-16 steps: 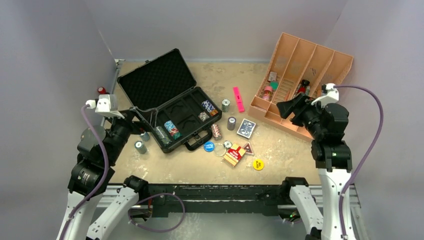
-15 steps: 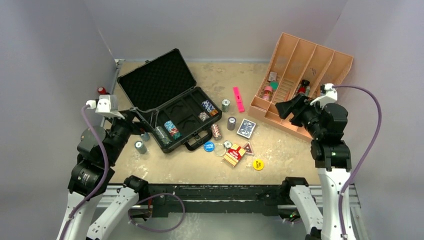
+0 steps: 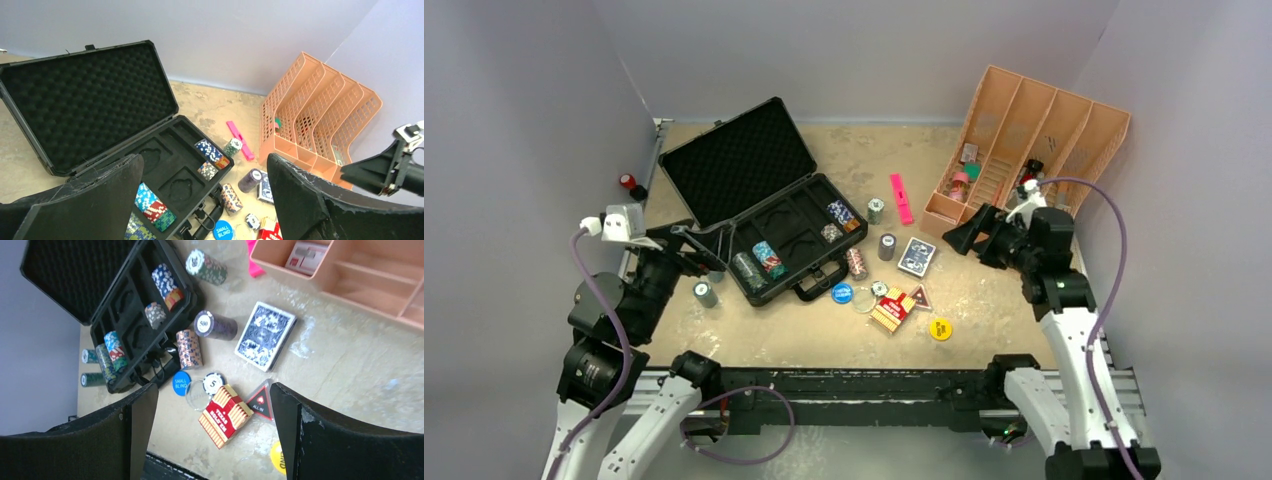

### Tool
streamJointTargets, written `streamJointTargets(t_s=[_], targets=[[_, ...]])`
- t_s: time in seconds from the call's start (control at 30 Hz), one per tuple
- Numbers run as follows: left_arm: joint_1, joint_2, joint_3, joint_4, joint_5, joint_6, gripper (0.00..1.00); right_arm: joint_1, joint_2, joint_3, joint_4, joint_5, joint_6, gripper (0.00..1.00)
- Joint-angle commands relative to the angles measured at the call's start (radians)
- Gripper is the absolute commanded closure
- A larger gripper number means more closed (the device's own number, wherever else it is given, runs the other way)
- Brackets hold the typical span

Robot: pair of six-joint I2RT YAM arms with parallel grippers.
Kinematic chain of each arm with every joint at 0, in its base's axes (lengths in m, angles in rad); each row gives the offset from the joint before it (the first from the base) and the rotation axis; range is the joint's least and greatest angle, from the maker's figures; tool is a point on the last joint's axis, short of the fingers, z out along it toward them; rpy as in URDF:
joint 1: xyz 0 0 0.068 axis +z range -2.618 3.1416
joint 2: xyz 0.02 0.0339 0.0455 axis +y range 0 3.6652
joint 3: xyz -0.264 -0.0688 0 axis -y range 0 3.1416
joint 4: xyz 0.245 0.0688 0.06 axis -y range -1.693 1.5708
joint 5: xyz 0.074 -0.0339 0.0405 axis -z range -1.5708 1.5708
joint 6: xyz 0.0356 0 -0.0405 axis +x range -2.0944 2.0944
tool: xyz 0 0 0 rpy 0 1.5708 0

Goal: Pack up texas hold em set

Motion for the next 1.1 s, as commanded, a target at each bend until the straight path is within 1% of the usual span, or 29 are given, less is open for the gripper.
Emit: streamJointTargets(t_s=[0.0, 0.1, 0.2, 0.33, 0.43, 0.5, 0.57, 0.7, 0.83, 0.97, 1.07], targets=[[-0.005, -0.003, -0.037, 0.068, -0.014, 0.010, 0.06, 0.164, 0.057, -0.069, 0.169, 0.108, 0.119, 0.15], [-0.004, 0.000, -0.052, 0.070, -0.030, 0.021, 0.06, 0.341, 0.142, -0.114, 0.266, 0.212, 0.202, 0.16], [-0.004, 0.013, -0.057, 0.053, -0.051, 0.037, 0.05, 0.482, 0.226, -0.108, 0.278, 0.368, 0.294, 0.15], [-0.005, 0.034, -0.065, 0.042, -0.063, 0.049, 0.04, 0.622, 0.328, -0.051, 0.162, 0.608, 0.429, 0.15], [-0.004, 0.043, -0.072, 0.042, -0.076, 0.047, 0.04, 0.714, 0.408, -0.010, 0.011, 0.751, 0.569, 0.15], [-0.003, 0.049, -0.075, 0.041, -0.096, 0.037, 0.04, 0.769, 0.448, 0.012, -0.072, 0.813, 0.643, 0.15], [-0.004, 0.053, -0.077, 0.038, -0.110, 0.030, 0.04, 0.808, 0.478, 0.022, -0.101, 0.835, 0.680, 0.14], [-0.004, 0.062, -0.087, 0.047, -0.106, 0.027, 0.04, 0.829, 0.563, 0.040, -0.091, 0.814, 0.698, 0.14], [-0.005, 0.062, -0.089, 0.047, -0.106, 0.031, 0.05, 0.842, 0.630, 0.064, -0.138, 0.819, 0.775, 0.18], [-0.005, 0.053, -0.092, 0.048, -0.110, 0.038, 0.05, 0.845, 0.657, 0.072, -0.195, 0.847, 0.872, 0.21], [-0.004, 0.050, -0.094, 0.049, -0.115, 0.039, 0.05, 0.844, 0.666, 0.085, -0.204, 0.848, 0.881, 0.21]])
